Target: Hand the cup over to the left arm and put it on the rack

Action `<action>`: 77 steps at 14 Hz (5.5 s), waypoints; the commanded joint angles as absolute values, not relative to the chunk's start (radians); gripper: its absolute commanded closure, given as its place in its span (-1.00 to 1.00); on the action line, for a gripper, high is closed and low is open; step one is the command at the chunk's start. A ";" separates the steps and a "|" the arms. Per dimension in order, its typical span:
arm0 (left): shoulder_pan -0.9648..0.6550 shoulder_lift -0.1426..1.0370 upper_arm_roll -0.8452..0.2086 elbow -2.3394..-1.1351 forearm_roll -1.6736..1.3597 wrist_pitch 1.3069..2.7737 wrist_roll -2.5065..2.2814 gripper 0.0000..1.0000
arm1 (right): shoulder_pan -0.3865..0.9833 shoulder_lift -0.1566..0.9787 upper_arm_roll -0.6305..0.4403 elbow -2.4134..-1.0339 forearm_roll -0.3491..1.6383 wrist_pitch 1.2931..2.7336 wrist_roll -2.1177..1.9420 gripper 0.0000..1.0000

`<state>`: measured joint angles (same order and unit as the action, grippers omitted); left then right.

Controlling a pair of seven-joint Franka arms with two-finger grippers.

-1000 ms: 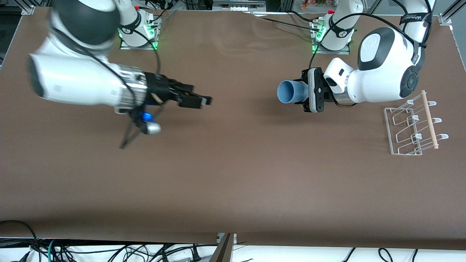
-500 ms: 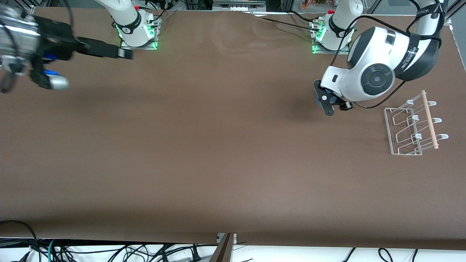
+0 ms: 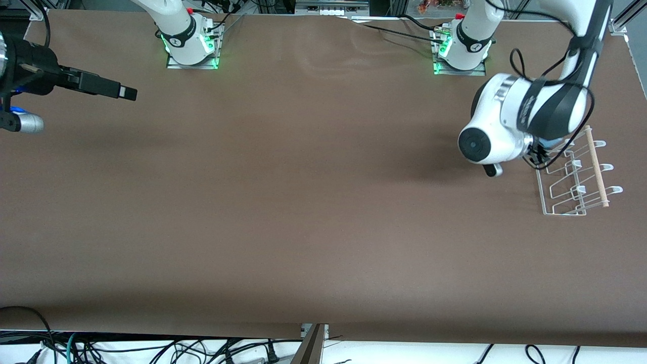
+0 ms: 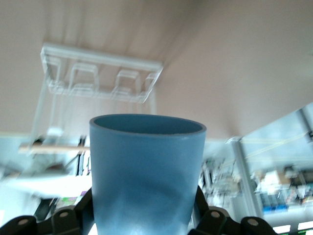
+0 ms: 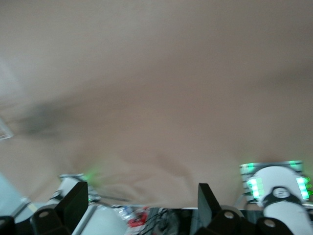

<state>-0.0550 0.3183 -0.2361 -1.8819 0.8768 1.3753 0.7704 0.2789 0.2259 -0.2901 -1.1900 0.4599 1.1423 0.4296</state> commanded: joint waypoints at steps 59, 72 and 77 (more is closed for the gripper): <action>0.170 0.549 -0.241 -2.117 1.723 1.615 0.302 -1.00 | 0.032 -0.057 0.098 -1.638 0.043 1.531 0.080 -0.98; 0.161 0.353 -0.318 -1.924 1.080 1.595 0.314 -1.00 | 0.032 -0.057 0.098 -1.638 0.044 1.531 0.080 -0.98; 0.161 0.344 -0.319 -1.657 0.533 1.438 0.269 -1.00 | 0.032 -0.057 0.098 -1.638 0.043 1.531 0.080 -0.98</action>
